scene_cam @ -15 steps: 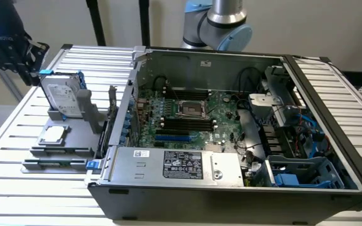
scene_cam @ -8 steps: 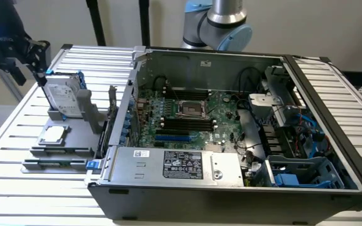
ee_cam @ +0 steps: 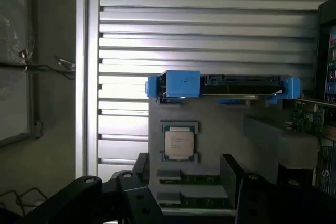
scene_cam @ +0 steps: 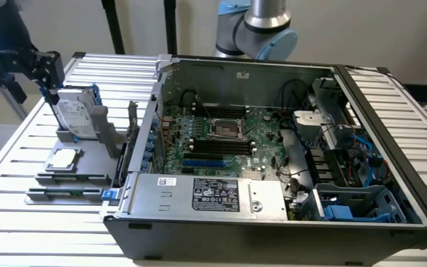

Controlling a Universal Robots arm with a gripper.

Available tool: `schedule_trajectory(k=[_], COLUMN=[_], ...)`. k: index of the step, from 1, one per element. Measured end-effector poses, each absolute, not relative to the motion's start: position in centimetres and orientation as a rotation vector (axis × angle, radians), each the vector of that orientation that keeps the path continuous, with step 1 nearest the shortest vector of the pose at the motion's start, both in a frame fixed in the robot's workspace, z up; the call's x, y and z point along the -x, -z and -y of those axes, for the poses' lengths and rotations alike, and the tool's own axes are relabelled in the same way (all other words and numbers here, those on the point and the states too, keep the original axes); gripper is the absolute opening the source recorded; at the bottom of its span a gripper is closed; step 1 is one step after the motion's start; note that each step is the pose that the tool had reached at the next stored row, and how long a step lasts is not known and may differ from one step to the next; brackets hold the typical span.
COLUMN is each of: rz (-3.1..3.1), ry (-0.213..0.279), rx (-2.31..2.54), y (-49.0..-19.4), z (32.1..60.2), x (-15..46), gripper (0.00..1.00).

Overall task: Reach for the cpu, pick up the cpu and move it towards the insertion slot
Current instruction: 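Pick up the cpu and move it towards the insertion slot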

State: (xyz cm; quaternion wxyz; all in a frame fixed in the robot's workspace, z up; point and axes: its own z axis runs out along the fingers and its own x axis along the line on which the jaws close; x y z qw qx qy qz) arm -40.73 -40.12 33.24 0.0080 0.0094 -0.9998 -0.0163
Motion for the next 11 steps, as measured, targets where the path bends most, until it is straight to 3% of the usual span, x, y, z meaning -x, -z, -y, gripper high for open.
schedule_trajectory(k=[11], rz=[3.125], ry=[0.051], rx=[-0.029], y=[-31.3], z=[40.8], x=[40.7], gripper=[0.65])
